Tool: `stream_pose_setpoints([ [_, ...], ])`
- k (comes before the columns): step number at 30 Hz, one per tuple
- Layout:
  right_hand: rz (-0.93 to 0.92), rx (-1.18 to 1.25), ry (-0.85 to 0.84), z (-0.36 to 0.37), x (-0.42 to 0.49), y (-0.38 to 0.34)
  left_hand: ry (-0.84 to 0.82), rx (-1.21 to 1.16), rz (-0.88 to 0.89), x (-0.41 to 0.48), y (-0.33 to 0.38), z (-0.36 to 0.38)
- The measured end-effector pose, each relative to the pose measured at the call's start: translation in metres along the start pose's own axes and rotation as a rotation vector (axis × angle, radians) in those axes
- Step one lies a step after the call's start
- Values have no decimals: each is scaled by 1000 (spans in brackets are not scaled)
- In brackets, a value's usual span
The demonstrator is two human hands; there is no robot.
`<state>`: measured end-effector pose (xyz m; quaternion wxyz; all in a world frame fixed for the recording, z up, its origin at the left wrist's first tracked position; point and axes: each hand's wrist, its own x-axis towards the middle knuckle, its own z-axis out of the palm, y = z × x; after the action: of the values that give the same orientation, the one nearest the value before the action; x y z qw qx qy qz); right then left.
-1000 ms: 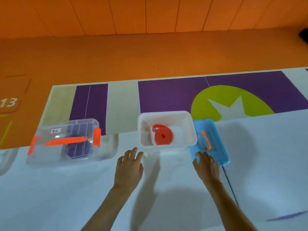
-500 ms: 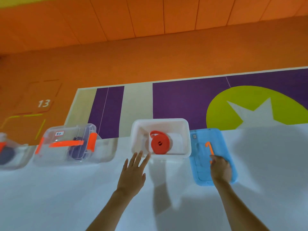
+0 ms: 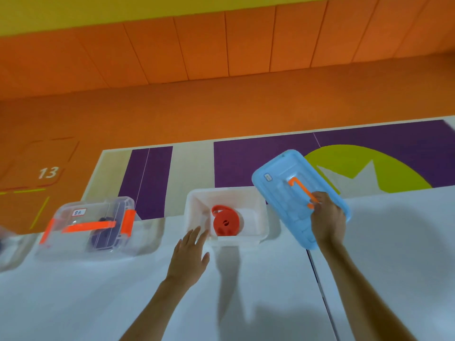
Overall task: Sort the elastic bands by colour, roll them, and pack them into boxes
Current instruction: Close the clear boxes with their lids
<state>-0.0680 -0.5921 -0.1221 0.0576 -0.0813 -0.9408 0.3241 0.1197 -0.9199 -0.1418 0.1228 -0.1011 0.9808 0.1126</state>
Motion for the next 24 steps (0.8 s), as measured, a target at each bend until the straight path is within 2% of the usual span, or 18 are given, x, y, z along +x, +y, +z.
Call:
stream_pose_setpoints([
  [7, -384, -93, -236, 51, -19, -74, 329, -662, -260, 16, -9, -11],
  [9, -435, -107, -308, 72, -32, -85, 335, -717, -291, 20, -14, -8],
  [15, -493, -78, -442, 117, -51, -102, 201, -822, -302, 26, -27, 15],
  [19, -520, -81, -561, 128, -51, -102, 279, -905, -343, 30, -27, 19],
  [21, -543, -101, -540, 126, -57, -92, 333, -915, -395, 34, -26, 21],
  [23, -498, -149, -367, 121, -63, -77, 372, -916, -449, 37, -26, 23],
  [24, -409, -174, -306, 119, -65, -70, 385, -924, -484, 38, -25, 23],
])
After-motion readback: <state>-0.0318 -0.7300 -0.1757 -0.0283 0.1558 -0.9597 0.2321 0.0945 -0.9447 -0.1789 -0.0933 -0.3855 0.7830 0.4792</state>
